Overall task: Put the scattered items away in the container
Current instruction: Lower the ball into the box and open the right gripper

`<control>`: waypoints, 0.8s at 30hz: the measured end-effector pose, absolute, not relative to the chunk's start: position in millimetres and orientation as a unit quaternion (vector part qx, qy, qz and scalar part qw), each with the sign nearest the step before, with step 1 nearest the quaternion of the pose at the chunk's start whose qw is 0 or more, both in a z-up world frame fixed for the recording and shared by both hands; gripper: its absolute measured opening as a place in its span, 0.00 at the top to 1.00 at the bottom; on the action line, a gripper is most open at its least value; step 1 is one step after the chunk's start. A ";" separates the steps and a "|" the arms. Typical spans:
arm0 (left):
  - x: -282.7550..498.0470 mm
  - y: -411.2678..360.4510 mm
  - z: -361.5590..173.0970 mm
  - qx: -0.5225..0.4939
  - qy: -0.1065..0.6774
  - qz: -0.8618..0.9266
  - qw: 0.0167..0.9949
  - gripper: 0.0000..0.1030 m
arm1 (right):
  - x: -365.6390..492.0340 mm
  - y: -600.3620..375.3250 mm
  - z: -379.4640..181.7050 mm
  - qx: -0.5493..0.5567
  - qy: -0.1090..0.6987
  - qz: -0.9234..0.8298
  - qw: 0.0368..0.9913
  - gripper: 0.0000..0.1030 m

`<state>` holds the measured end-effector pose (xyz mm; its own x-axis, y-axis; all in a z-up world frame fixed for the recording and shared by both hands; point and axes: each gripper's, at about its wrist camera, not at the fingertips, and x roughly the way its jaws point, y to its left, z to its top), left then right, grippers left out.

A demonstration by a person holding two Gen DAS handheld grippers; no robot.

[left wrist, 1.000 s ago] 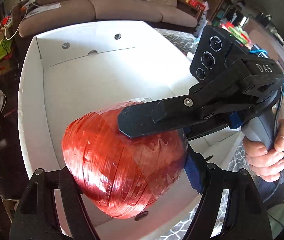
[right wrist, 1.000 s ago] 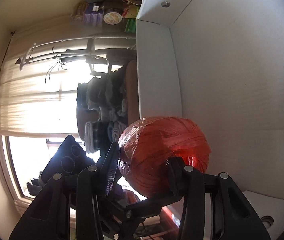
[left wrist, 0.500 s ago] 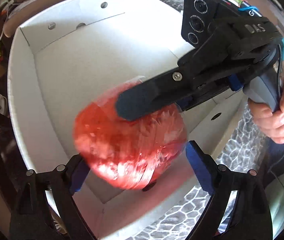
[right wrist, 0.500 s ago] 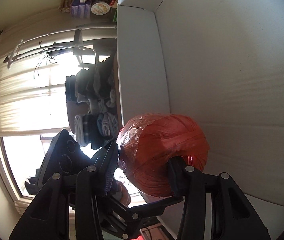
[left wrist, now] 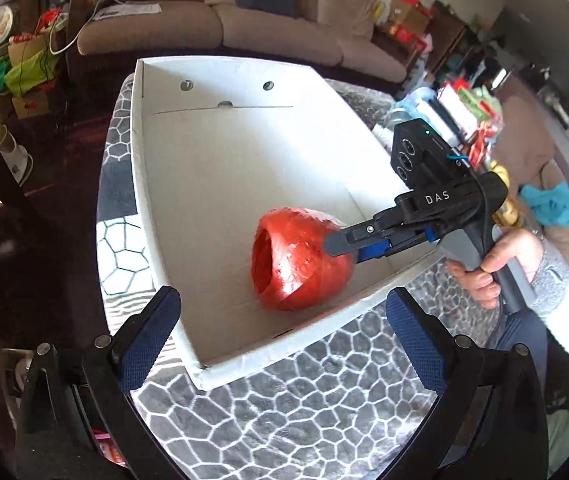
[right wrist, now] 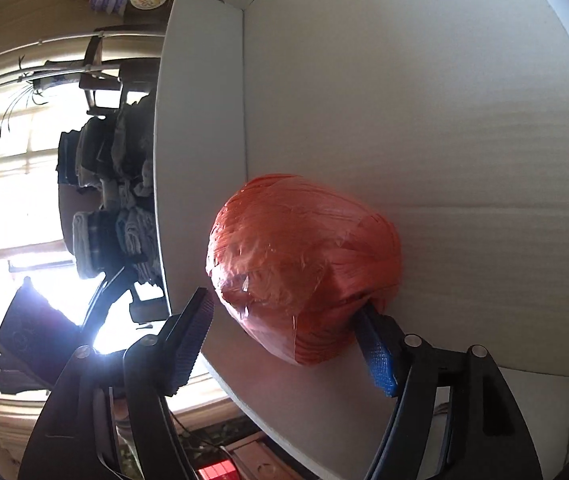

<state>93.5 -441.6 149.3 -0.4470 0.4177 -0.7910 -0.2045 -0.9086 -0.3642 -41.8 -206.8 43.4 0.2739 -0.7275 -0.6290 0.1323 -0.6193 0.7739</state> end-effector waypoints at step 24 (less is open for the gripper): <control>130.0 -430.5 137.2 -0.483 -0.134 0.844 0.194 0.00 | -9.7 -288.0 47.7 0.717 -0.164 -0.567 0.371 0.27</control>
<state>130.0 -430.5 137.2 -0.4588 0.4557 -0.7628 -0.1974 -0.8893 -0.4126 -9.7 -288.0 47.7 0.3042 -0.6562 -0.6905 0.1854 -0.6702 0.7186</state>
